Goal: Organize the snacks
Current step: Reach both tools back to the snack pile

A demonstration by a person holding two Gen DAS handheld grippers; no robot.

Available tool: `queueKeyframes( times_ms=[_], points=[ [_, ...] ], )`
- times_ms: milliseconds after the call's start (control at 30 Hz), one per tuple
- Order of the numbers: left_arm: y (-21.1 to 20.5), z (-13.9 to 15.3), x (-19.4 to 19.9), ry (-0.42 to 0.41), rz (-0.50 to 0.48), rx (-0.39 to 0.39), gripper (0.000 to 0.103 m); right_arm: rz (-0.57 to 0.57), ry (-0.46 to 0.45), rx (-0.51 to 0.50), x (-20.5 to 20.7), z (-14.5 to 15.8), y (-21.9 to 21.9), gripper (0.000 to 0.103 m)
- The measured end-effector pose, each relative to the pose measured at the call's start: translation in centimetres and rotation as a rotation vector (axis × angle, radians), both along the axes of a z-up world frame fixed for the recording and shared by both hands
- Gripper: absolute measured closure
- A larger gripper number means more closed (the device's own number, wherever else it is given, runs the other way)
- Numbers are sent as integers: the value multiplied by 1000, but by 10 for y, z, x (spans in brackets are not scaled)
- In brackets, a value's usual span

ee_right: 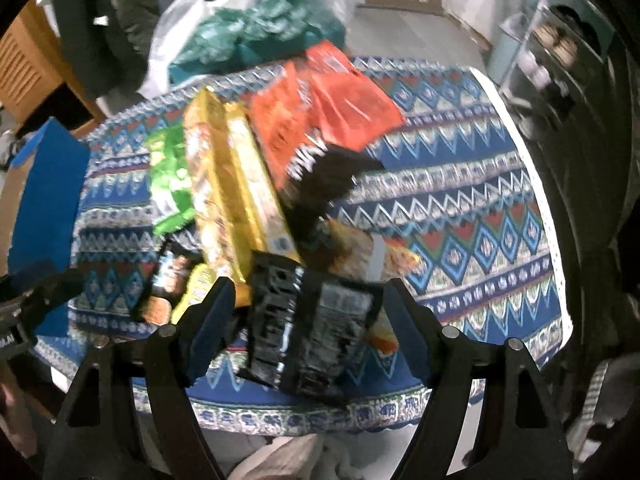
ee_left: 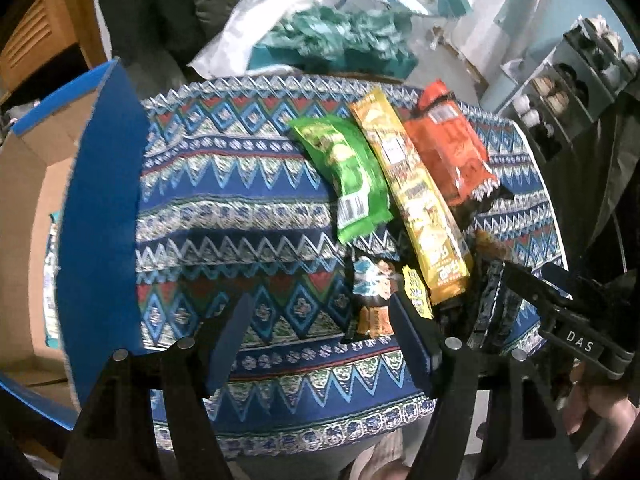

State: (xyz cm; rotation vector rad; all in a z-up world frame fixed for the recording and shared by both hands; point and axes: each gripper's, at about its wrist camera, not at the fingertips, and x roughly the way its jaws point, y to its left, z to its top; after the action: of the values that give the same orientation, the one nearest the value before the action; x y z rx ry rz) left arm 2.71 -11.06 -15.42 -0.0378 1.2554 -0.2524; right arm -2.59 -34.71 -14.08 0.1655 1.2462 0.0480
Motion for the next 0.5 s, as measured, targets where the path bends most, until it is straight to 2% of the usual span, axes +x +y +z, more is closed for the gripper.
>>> queueKeyframes(
  times_ms=[200, 500],
  points=[
    [-14, -17, -1, 39, -15, 12, 31, -36, 66, 21, -4, -25, -3, 27],
    [-21, -34, 1, 58, -10, 22, 31, -56, 82, 10, -3, -40, 3, 26]
  ],
)
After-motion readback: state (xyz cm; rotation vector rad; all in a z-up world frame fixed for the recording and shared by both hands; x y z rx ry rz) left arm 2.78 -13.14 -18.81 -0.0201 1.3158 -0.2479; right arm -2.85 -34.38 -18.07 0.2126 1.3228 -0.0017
